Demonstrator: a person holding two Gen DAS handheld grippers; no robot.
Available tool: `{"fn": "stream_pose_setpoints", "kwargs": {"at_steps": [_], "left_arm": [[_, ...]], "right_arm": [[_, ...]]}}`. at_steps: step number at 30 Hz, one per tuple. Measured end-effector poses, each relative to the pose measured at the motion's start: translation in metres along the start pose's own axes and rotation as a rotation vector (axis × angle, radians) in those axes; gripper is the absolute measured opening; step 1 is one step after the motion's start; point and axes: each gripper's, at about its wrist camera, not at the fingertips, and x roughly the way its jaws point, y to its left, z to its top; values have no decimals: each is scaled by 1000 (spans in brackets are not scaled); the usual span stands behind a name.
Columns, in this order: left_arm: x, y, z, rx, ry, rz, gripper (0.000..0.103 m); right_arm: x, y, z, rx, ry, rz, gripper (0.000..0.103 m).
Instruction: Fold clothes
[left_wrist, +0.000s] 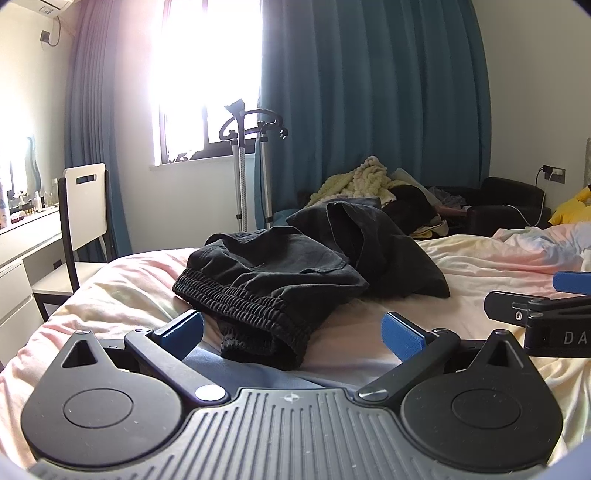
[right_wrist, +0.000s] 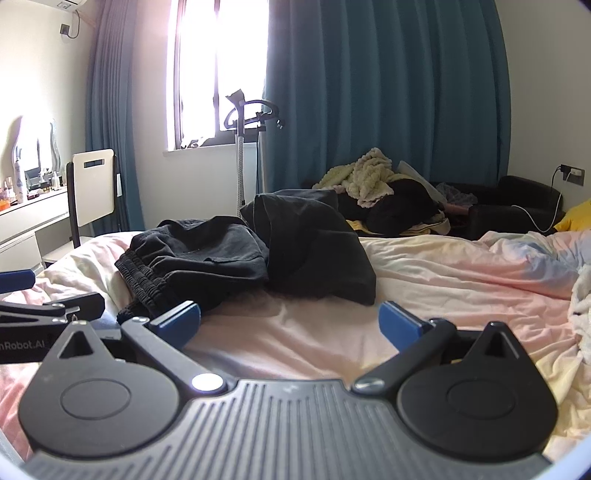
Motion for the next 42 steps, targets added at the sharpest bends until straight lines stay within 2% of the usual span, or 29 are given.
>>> {"fn": "stream_pose_setpoints", "kwargs": {"at_steps": [42], "left_arm": [[4,-1,0,-23,23,19,103]], "right_arm": [[0,-10,0,-5,15,-12,103]]}}
